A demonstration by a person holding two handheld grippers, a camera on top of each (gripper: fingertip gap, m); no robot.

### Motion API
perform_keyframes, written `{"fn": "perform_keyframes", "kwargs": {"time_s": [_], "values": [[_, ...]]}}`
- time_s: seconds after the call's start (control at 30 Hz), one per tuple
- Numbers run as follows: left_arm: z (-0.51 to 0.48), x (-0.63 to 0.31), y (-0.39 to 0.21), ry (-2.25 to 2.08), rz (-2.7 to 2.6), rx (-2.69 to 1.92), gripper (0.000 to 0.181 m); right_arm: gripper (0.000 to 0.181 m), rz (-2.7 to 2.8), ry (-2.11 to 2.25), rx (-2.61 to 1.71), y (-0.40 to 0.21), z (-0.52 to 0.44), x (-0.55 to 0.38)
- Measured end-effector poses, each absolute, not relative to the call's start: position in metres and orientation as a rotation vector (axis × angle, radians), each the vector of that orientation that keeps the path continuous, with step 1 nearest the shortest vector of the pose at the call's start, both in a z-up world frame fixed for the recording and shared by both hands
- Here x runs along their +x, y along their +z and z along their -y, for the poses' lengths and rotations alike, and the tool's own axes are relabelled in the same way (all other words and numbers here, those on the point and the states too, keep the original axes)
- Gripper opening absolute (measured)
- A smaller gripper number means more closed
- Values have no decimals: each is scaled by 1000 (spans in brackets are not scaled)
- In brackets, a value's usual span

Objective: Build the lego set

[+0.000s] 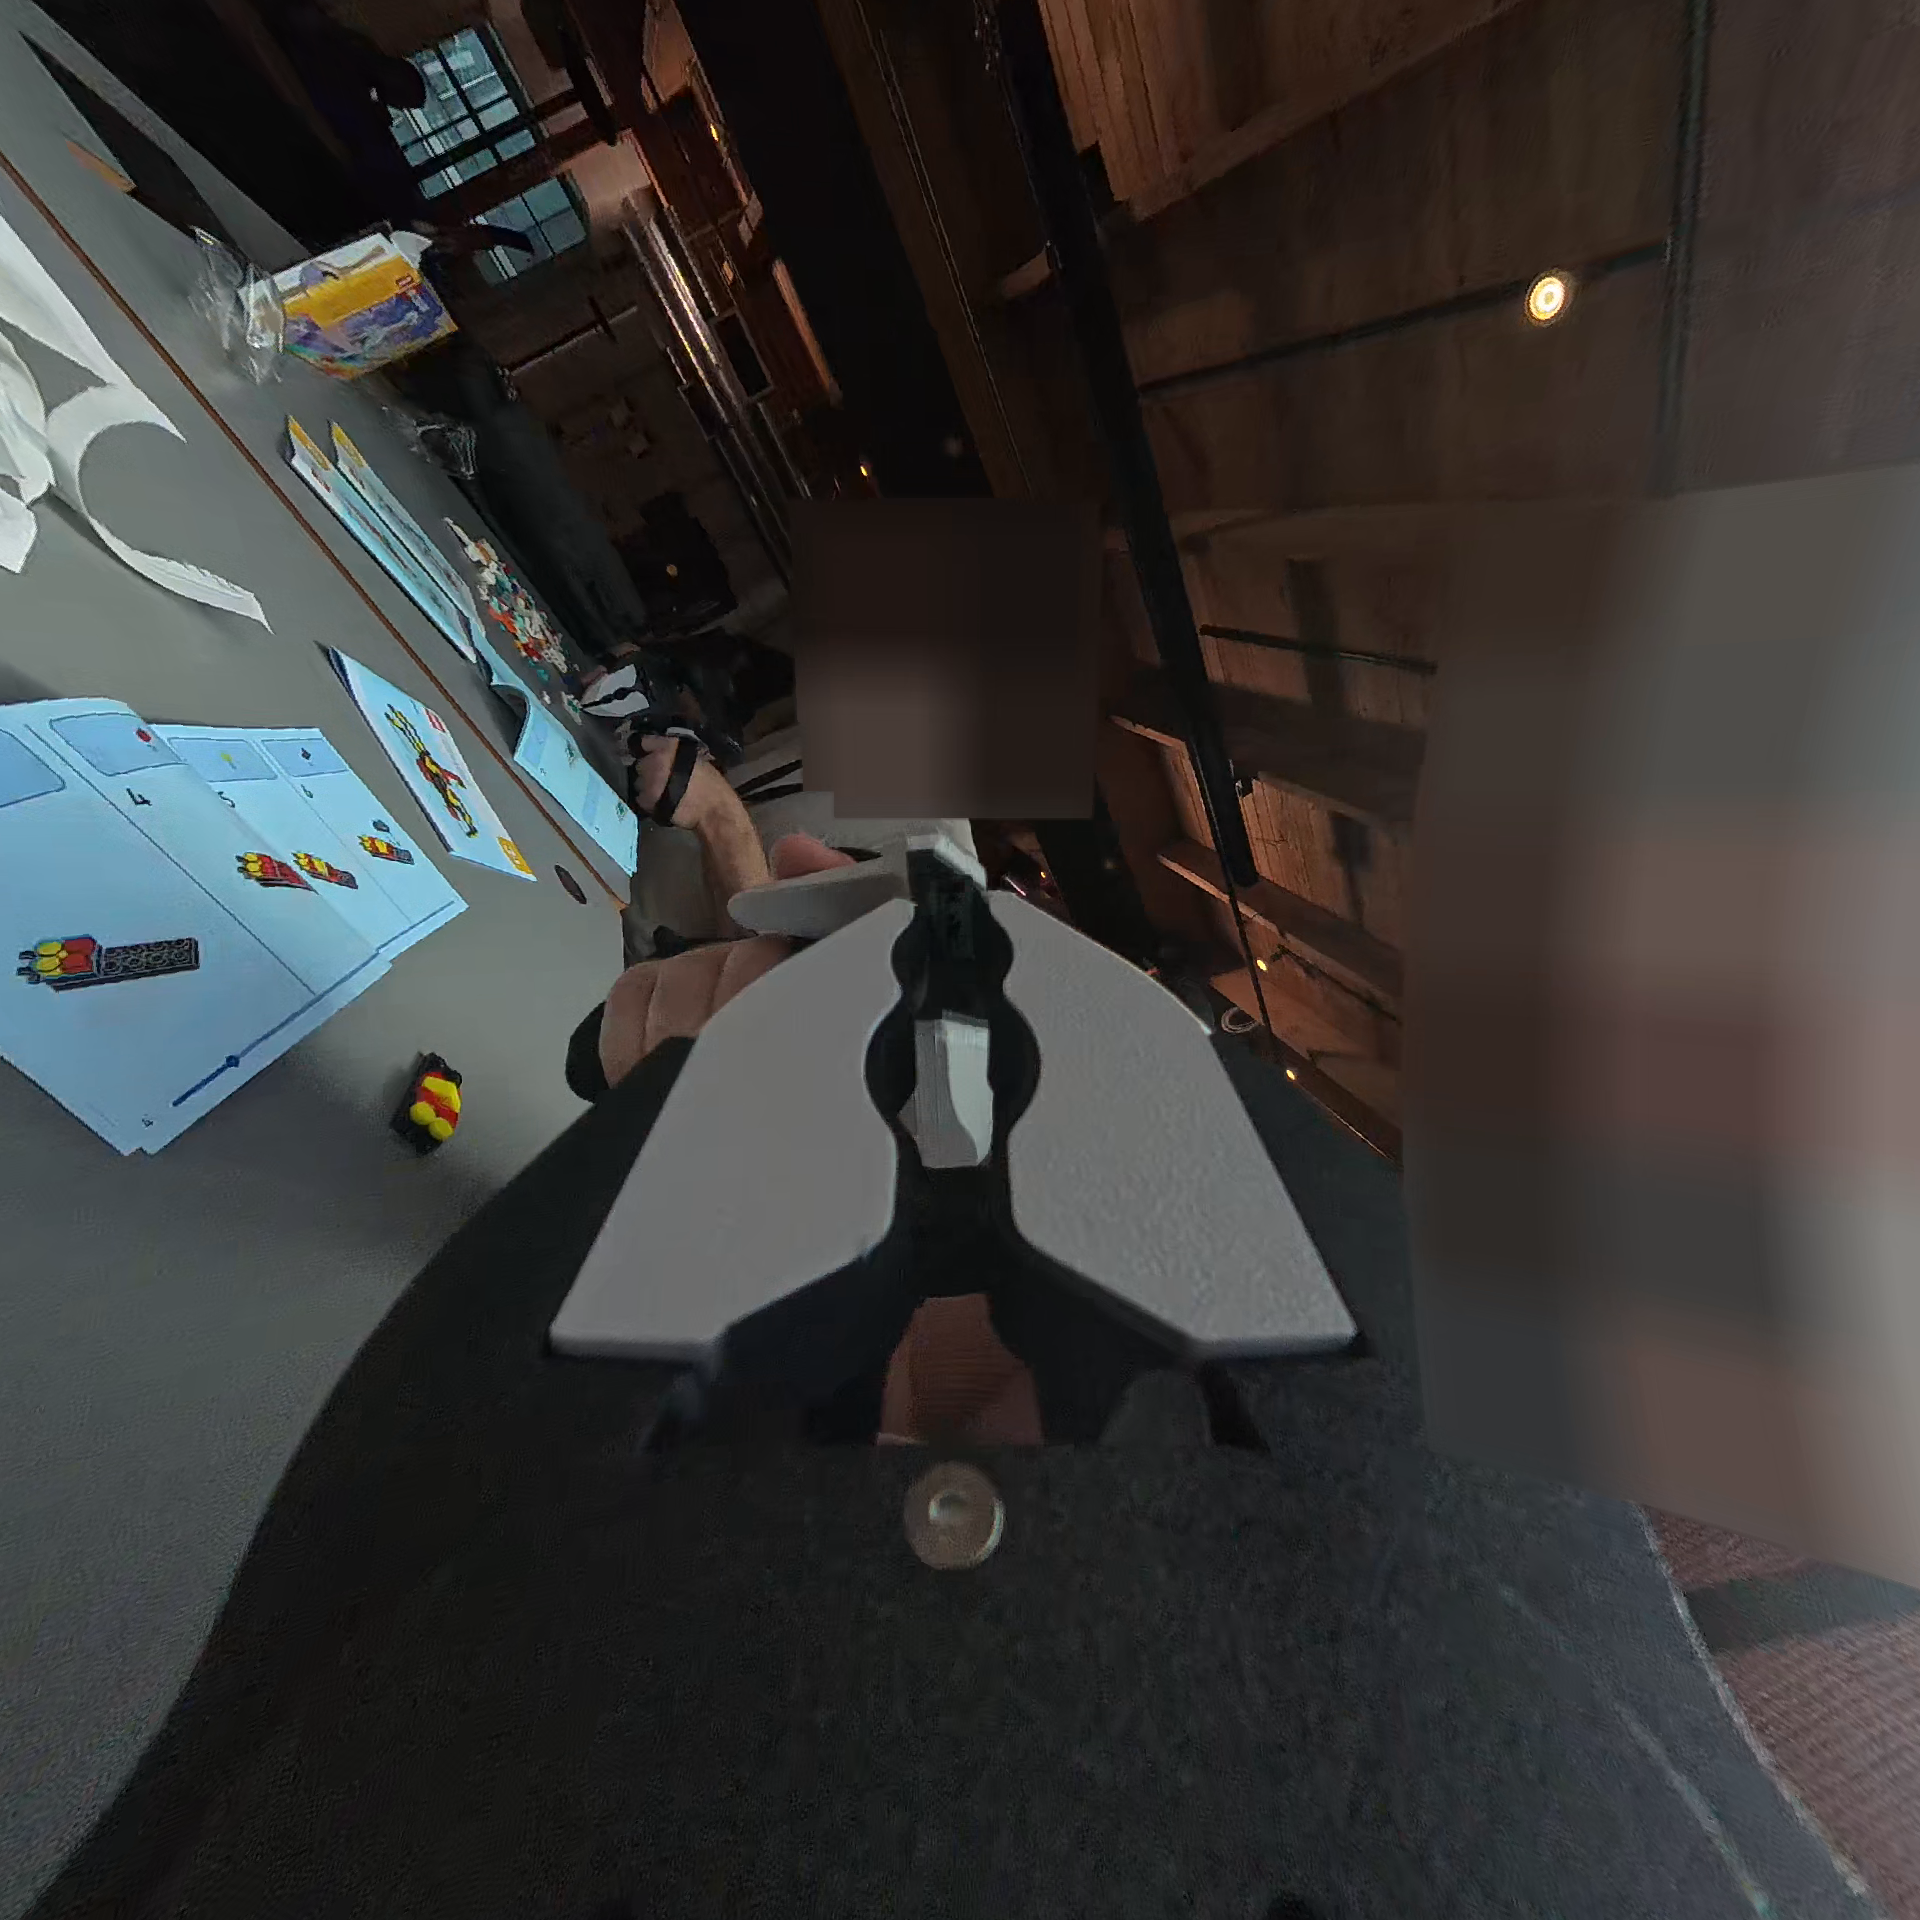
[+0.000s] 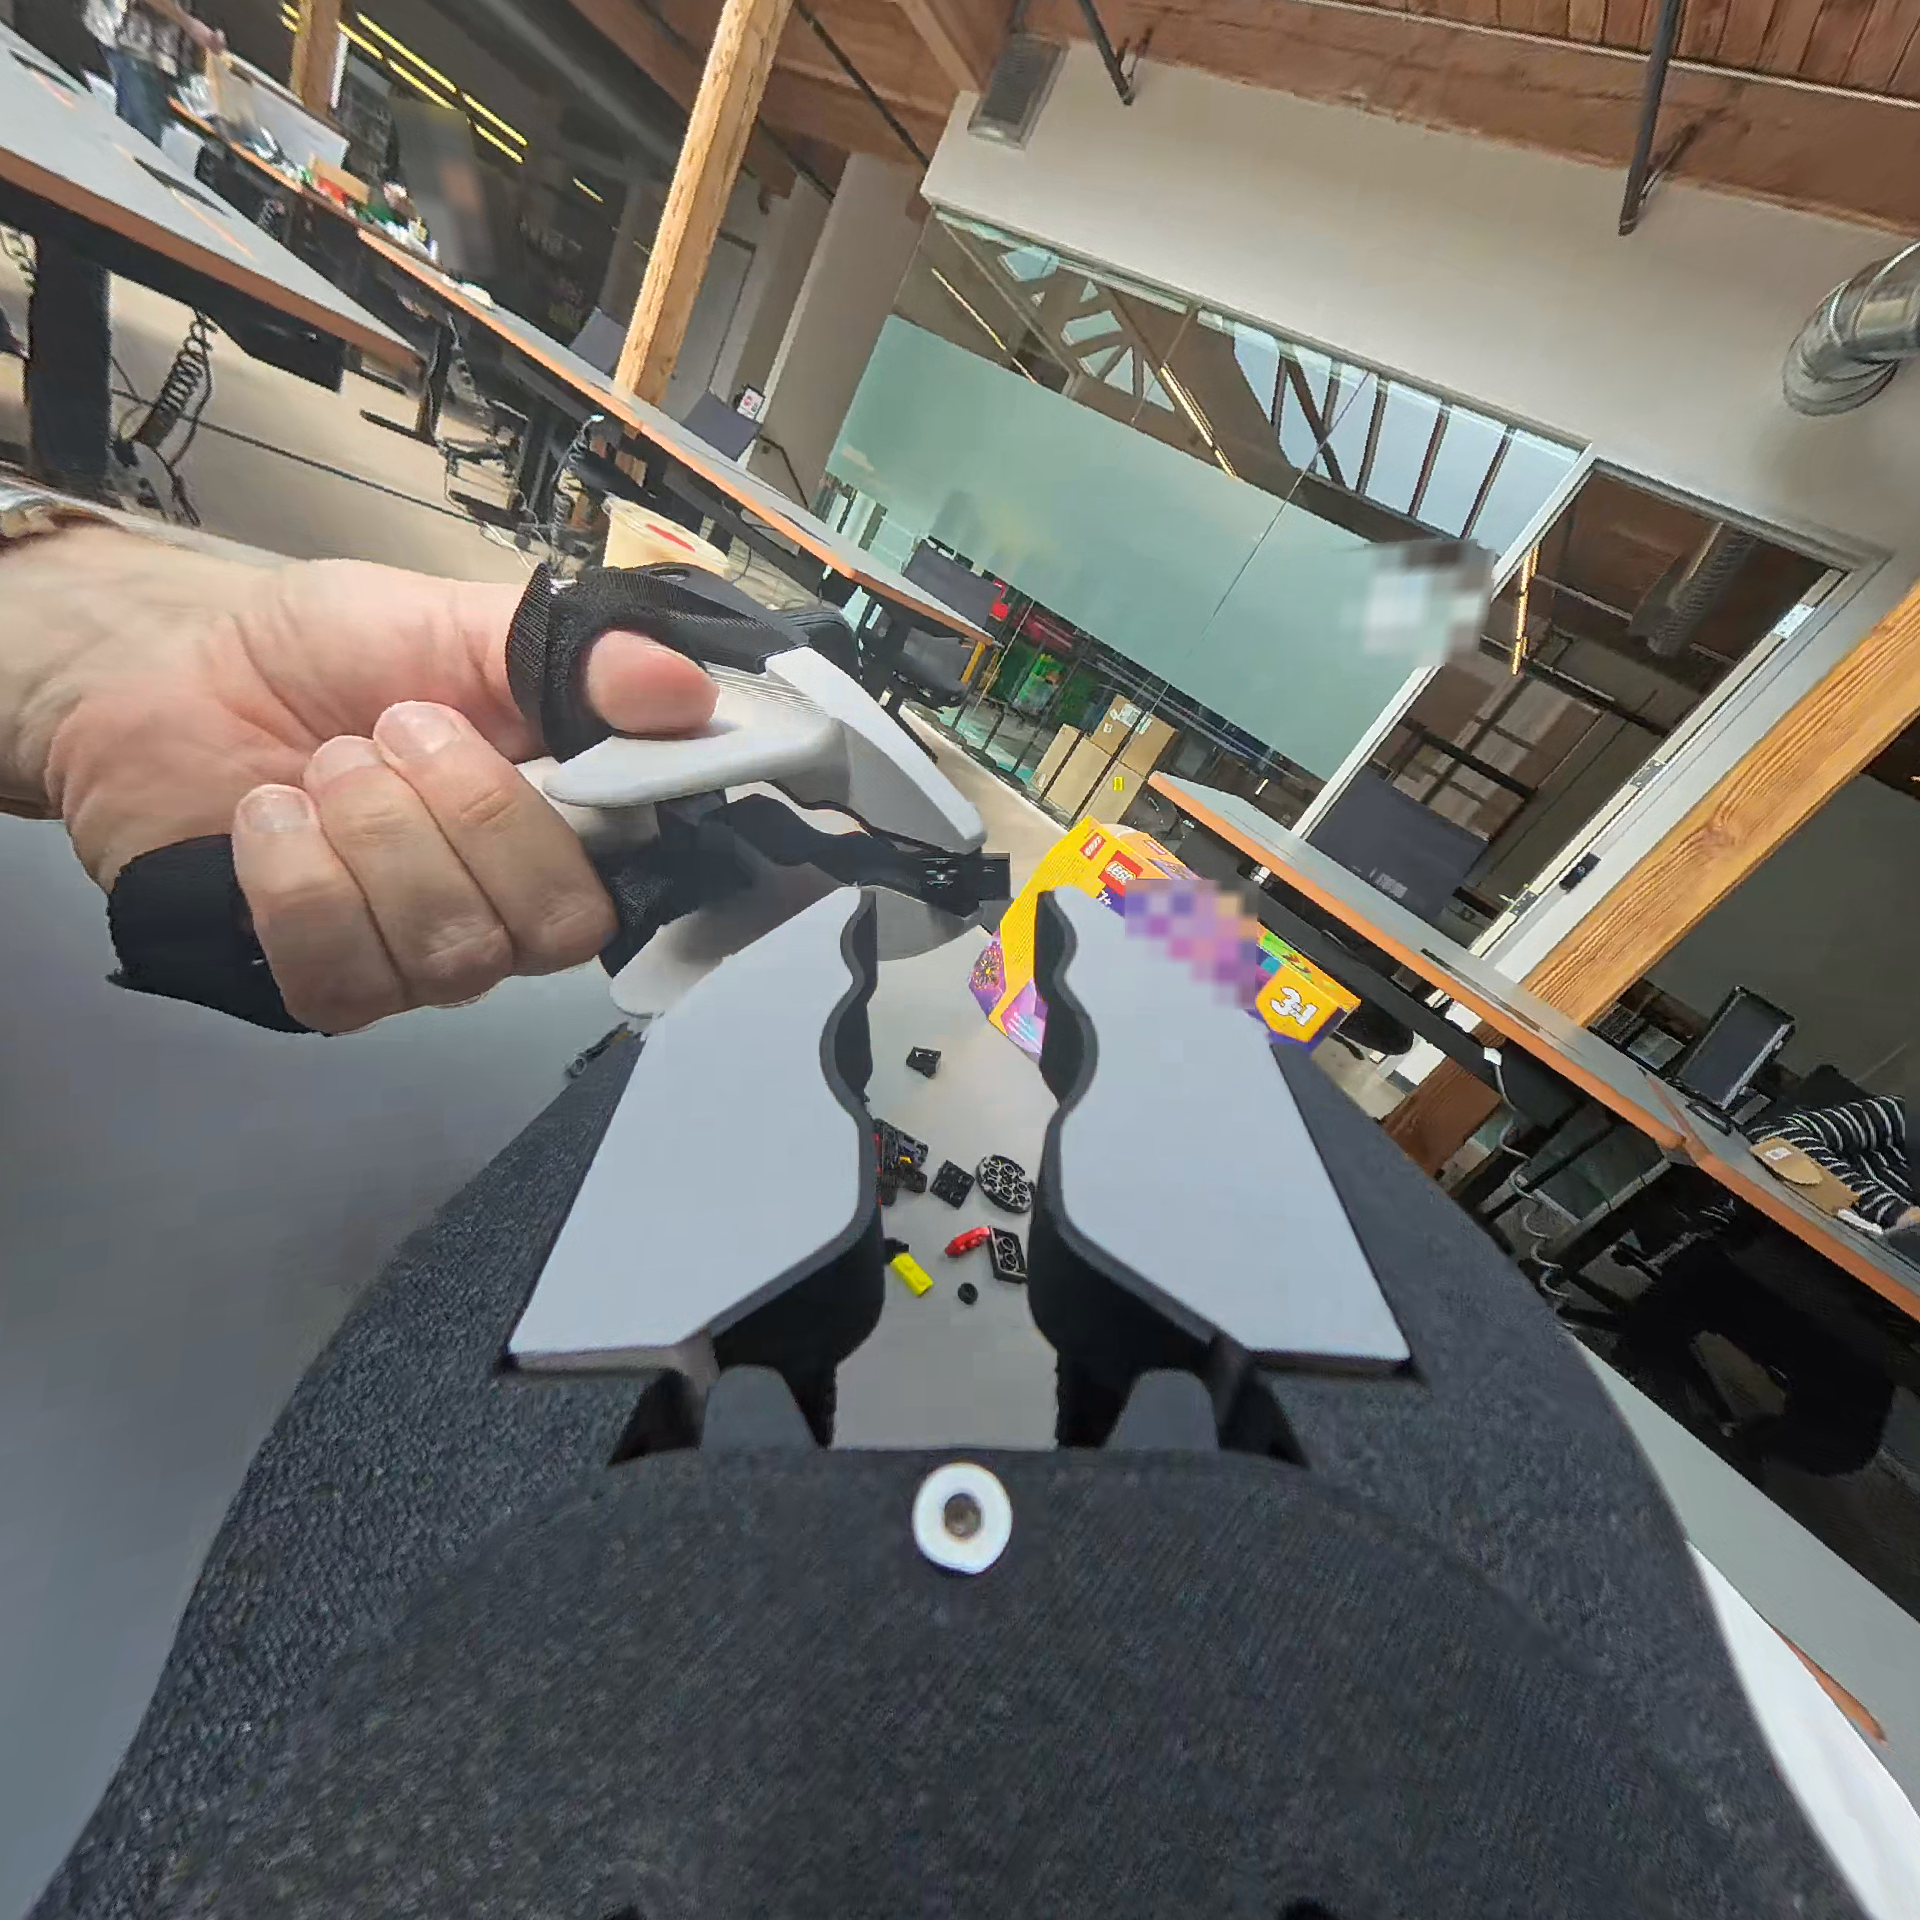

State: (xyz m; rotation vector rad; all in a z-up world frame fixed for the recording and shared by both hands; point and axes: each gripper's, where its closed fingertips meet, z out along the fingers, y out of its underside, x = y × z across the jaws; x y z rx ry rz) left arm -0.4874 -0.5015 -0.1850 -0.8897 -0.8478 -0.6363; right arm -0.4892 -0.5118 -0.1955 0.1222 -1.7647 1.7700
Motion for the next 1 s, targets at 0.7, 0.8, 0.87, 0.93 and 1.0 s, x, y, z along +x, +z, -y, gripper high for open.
{"fn": "perform_keyframes", "kwargs": {"time_s": [0.7,0.8,0.87,0.93,1.0], "values": [[379,-504,-245,-481,729,-1357,12,15,1963,1462,-587,-258,320,-510],[376,-514,-273,-214,622,-1666,9,15,2072,1373,-834,-281,289,-516],[376,-521,-291,-33,517,-1856,6,15,2132,1344,-930,-292,284,-519],[381,-531,-313,213,383,-2067,2,15,2186,1298,-995,-303,285,-522],[385,-535,-332,378,250,-2230,0,15,2243,1277,-1048,-313,290,-523]]}}
